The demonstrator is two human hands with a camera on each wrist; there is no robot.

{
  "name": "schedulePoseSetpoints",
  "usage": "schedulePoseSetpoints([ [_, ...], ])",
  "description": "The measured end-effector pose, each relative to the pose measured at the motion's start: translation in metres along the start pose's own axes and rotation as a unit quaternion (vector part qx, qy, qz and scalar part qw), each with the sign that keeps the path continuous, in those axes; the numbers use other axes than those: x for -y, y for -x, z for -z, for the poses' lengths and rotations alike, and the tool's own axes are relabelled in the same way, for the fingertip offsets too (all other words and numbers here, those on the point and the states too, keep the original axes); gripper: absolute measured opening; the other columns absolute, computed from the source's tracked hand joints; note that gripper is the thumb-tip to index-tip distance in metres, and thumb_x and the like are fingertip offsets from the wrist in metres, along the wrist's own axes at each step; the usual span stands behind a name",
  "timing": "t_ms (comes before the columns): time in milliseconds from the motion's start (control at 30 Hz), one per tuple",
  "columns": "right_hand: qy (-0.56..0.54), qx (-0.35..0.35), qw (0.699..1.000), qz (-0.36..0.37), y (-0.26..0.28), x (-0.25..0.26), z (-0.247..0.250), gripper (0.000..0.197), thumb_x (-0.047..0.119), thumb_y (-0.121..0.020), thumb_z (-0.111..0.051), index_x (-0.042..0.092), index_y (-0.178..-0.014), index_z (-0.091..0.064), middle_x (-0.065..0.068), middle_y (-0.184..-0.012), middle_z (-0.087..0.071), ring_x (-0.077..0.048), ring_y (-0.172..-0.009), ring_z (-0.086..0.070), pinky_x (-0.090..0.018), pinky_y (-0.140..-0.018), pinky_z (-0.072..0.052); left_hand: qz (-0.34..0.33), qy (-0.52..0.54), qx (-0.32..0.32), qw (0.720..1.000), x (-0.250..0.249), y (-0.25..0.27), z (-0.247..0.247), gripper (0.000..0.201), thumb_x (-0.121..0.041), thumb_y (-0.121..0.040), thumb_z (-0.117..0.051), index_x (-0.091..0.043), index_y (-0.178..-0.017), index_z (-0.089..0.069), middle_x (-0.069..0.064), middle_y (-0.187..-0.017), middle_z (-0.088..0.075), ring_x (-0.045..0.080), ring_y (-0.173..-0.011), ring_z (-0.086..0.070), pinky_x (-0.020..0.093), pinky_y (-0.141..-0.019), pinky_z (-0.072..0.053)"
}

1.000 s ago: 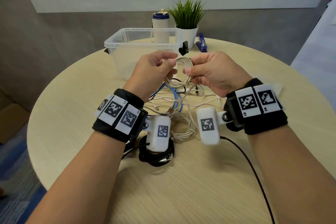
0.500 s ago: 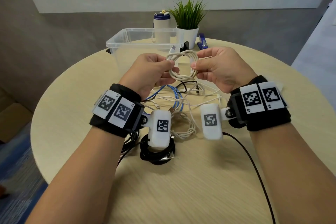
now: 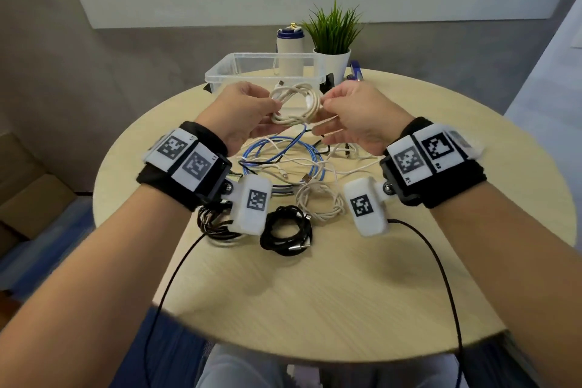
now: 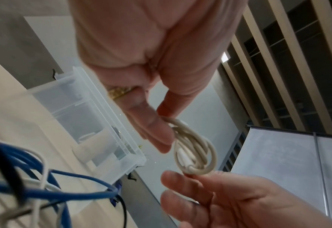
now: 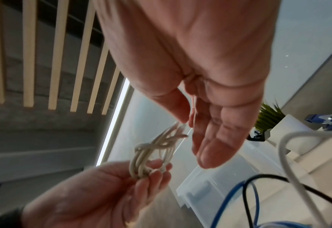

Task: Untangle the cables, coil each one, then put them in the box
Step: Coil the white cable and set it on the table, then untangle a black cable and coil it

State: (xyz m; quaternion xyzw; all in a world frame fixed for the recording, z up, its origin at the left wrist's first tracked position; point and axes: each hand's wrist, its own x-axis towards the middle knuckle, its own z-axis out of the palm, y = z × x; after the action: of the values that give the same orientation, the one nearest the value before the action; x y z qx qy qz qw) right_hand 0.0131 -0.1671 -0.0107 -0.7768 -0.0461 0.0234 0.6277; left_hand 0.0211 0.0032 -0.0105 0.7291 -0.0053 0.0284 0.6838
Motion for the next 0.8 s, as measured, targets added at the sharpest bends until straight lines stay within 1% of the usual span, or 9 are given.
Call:
schedulePoseSetpoints([
  [67, 0.117, 0.015, 0.993, 0.020, 0.001, 0.000, -0.010, 0.017, 0.003, -0.092, -0.048, 0.016, -0.084, -0.054, -0.013, -0.090, -0.065, -0.021, -0.071, -0.063, -0.035, -0.063, -0.056, -0.004, -0.008, -0.011, 1.000, 0.000, 0.005, 0.014, 0.022, 0.002, -0.089, -0.058, -0.014, -0.089, -0.043, 0.013, -0.084, -0.058, 0.016, -0.054, -0.065, 0.022, -0.049, -0.055],
  [133, 0.251, 0.059, 0.965, 0.049, 0.004, 0.003, -0.022, 0.019, 0.003, -0.089, -0.052, 0.018, -0.082, -0.062, -0.009, -0.084, -0.065, -0.016, -0.066, -0.061, -0.033, -0.061, -0.056, -0.012, -0.020, -0.012, 1.000, 0.000, 0.010, 0.030, 0.025, 0.006, -0.089, -0.056, -0.014, -0.080, -0.043, 0.012, -0.082, -0.056, 0.019, -0.059, -0.065, 0.027, -0.055, -0.059],
  [267, 0.422, 0.129, 0.893, 0.087, 0.009, 0.014, -0.047, 0.023, 0.009, -0.092, -0.052, 0.017, -0.106, -0.068, 0.000, -0.081, -0.063, -0.015, -0.066, -0.058, -0.018, -0.051, -0.045, 0.016, -0.081, -0.007, 0.997, 0.002, 0.019, 0.060, 0.021, 0.009, -0.088, -0.054, -0.007, -0.075, -0.055, 0.012, -0.085, -0.059, 0.018, -0.059, -0.065, 0.022, -0.052, -0.057],
  [400, 0.493, 0.147, 0.846, 0.137, 0.005, 0.013, -0.069, 0.026, 0.011, -0.089, -0.059, 0.018, -0.112, -0.068, 0.004, -0.105, -0.065, -0.014, -0.097, -0.059, -0.019, -0.074, -0.040, 0.060, -0.156, -0.021, 0.986, 0.015, 0.025, 0.085, 0.016, 0.012, -0.087, -0.052, 0.001, -0.079, -0.060, 0.012, -0.076, -0.057, 0.008, -0.042, -0.060, 0.024, -0.051, -0.057],
  [467, 0.508, 0.157, 0.834, 0.144, 0.000, 0.009, -0.080, 0.027, 0.014, -0.086, -0.065, 0.017, -0.113, -0.068, 0.002, -0.111, -0.066, -0.013, -0.094, -0.056, -0.021, -0.077, -0.039, 0.080, -0.171, -0.033, 0.981, 0.023, 0.026, 0.097, 0.017, 0.012, -0.087, -0.052, 0.000, -0.076, -0.058, 0.011, -0.070, -0.052, 0.007, -0.038, -0.057, 0.029, -0.057, -0.059],
  [600, 0.589, 0.167, 0.779, 0.136, -0.008, -0.001, -0.092, 0.024, 0.020, -0.085, -0.066, 0.012, -0.107, -0.070, -0.004, -0.092, -0.063, -0.019, -0.085, -0.055, -0.020, -0.060, -0.038, 0.117, -0.196, -0.030, 0.973, 0.039, 0.028, 0.116, 0.017, 0.010, -0.087, -0.053, -0.001, -0.075, -0.055, 0.012, -0.069, -0.051, 0.011, -0.042, -0.059, 0.028, -0.054, -0.059],
  [633, 0.591, 0.161, 0.778, 0.138, -0.010, -0.002, -0.092, 0.022, 0.020, -0.086, -0.065, 0.009, -0.104, -0.071, -0.005, -0.087, -0.062, -0.021, -0.082, -0.054, -0.021, -0.058, -0.038, 0.126, -0.205, -0.028, 0.970, 0.043, 0.028, 0.119, 0.016, 0.011, -0.087, -0.053, 0.000, -0.075, -0.056, 0.012, -0.070, -0.051, 0.014, -0.045, -0.059, 0.028, -0.053, -0.059],
  [733, 0.542, 0.128, 0.821, 0.124, -0.018, 0.003, -0.085, 0.026, 0.027, -0.090, -0.062, 0.006, -0.101, -0.072, -0.006, -0.086, -0.065, -0.022, -0.081, -0.057, -0.025, -0.068, -0.040, 0.148, -0.248, -0.030, 0.957, 0.052, 0.025, 0.125, 0.016, 0.012, -0.086, -0.053, 0.000, -0.076, -0.057, 0.011, -0.069, -0.051, 0.015, -0.049, -0.056, 0.026, -0.049, -0.057],
  [800, 0.515, 0.110, 0.843, 0.109, -0.022, 0.008, -0.078, 0.029, 0.031, -0.093, -0.057, 0.006, -0.098, -0.072, -0.008, -0.085, -0.065, -0.019, -0.074, -0.055, -0.026, -0.062, -0.040, 0.158, -0.268, -0.026, 0.950, 0.056, 0.022, 0.126, 0.017, 0.011, -0.087, -0.052, 0.000, -0.075, -0.057, 0.011, -0.069, -0.051, 0.014, -0.046, -0.057, 0.026, -0.049, -0.057],
])
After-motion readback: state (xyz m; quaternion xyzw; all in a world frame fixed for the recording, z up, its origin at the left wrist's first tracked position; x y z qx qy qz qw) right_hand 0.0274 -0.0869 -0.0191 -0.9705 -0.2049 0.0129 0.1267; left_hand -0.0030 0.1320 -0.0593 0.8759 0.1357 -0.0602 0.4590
